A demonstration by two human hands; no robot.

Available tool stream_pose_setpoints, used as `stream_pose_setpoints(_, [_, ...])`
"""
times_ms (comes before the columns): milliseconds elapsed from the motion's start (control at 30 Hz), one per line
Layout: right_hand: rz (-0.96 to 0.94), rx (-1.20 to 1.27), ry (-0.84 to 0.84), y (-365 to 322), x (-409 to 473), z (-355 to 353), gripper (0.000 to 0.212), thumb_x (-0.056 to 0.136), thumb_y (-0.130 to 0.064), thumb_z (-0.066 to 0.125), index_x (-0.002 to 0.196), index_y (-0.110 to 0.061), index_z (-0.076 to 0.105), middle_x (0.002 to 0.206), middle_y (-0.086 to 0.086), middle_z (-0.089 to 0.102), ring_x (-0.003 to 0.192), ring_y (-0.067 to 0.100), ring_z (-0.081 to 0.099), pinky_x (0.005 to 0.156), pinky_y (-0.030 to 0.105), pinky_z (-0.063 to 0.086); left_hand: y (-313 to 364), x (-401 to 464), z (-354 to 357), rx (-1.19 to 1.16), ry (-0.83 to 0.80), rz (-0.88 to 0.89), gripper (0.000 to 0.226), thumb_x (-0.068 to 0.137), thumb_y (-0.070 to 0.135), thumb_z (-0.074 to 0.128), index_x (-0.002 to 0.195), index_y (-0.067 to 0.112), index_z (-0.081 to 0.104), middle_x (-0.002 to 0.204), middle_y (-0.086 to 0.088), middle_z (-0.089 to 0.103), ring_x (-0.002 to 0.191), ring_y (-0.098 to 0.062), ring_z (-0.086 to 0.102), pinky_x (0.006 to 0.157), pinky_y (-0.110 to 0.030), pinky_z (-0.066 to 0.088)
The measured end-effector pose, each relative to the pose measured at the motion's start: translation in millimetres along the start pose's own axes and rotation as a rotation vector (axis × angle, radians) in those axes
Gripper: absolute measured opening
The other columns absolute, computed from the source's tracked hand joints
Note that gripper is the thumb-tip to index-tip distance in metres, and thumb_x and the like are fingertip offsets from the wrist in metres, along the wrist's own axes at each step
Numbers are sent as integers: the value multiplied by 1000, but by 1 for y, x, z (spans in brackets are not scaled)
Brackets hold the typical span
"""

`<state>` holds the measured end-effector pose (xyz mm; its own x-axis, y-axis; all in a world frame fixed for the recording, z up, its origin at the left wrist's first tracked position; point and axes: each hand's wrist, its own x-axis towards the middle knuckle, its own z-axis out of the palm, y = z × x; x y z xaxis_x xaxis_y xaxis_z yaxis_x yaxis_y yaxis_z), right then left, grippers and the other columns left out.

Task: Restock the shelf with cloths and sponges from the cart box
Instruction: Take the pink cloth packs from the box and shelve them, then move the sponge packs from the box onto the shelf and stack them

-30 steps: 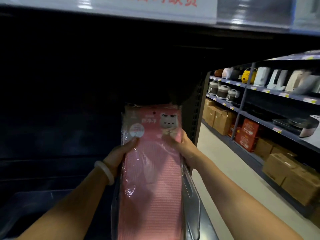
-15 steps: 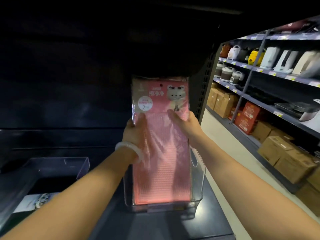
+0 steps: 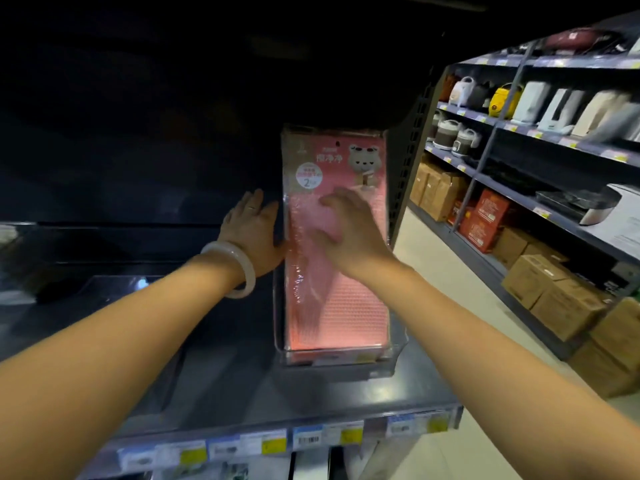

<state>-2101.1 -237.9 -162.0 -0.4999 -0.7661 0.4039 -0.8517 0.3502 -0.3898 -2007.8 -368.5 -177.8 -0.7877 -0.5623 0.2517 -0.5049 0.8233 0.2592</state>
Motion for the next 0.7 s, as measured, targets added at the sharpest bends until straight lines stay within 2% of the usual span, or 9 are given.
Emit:
stream_pose_setpoints(67, [-78,-99,-217,-31,-6,16,61,90,-30,59,143,-14,35,155,6,23,144,25,18,118,35,19,-6,-21,-11,189,-118,-26,84,89,51,51,152,13,10,160,-11,0,148,-26,1,120,-40,9])
stream_pose_setpoints(133, [-169,-160,-328,-60,-13,31,66,89,-33,60,145,-12,31,157,8,19,145,27,15,118,37,18,-20,-44,-23,298,-168,-85,83,88,50,52,152,16,11,160,-8,3,148,-25,4,120,-39,11])
stream_pose_setpoints(267, [-357,-129,-377,-114,-32,57,57,89,-26,58,139,-8,37,152,12,25,143,31,17,113,44,26,-60,-107,-42,419,-136,-216,74,87,44,55,147,16,23,157,-8,18,145,-25,17,117,-39,22])
stream_pose_setpoints(433, [-567,-153,-545,-178,-74,111,66,89,-22,59,144,-9,25,157,14,13,146,33,6,116,45,17,-105,-202,-55,464,-261,-495,81,91,44,51,151,12,7,160,-8,4,148,-24,4,119,-40,14])
stream_pose_setpoints(567, [-693,-106,-652,-241,-115,154,63,90,-25,58,142,-8,28,154,16,16,146,34,8,117,44,17,-146,-284,-65,499,-307,-696,82,89,45,53,150,10,9,159,-10,8,147,-25,7,117,-40,17])
stream_pose_setpoints(700, [-790,-120,-742,-309,-151,191,65,90,-25,59,144,-9,27,153,15,19,144,33,12,115,44,20,-196,-362,-76,455,-319,-876,74,88,40,54,146,12,18,156,-10,18,145,-26,16,115,-38,22])
